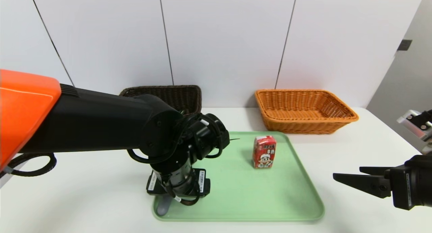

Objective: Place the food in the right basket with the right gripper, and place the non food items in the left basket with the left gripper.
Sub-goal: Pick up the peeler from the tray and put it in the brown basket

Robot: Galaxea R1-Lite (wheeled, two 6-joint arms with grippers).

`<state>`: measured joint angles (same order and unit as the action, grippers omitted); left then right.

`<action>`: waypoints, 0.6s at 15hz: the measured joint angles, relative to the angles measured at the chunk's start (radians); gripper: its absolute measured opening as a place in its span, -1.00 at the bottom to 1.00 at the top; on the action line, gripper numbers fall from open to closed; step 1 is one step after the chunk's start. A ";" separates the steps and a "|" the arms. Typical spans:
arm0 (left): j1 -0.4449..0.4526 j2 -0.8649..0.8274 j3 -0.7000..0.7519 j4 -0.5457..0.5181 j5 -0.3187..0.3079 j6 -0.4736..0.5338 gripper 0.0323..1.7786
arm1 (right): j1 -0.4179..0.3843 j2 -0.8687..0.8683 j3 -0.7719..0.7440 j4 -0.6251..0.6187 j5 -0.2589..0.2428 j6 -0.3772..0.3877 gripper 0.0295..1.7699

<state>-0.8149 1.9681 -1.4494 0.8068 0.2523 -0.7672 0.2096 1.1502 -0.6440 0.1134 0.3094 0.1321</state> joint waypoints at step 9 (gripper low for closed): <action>0.003 0.013 0.013 -0.013 -0.001 0.000 0.90 | 0.000 -0.006 0.005 0.000 0.000 0.002 0.92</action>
<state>-0.8115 1.9811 -1.4360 0.7938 0.2515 -0.7668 0.2100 1.1438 -0.6394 0.1138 0.3094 0.1345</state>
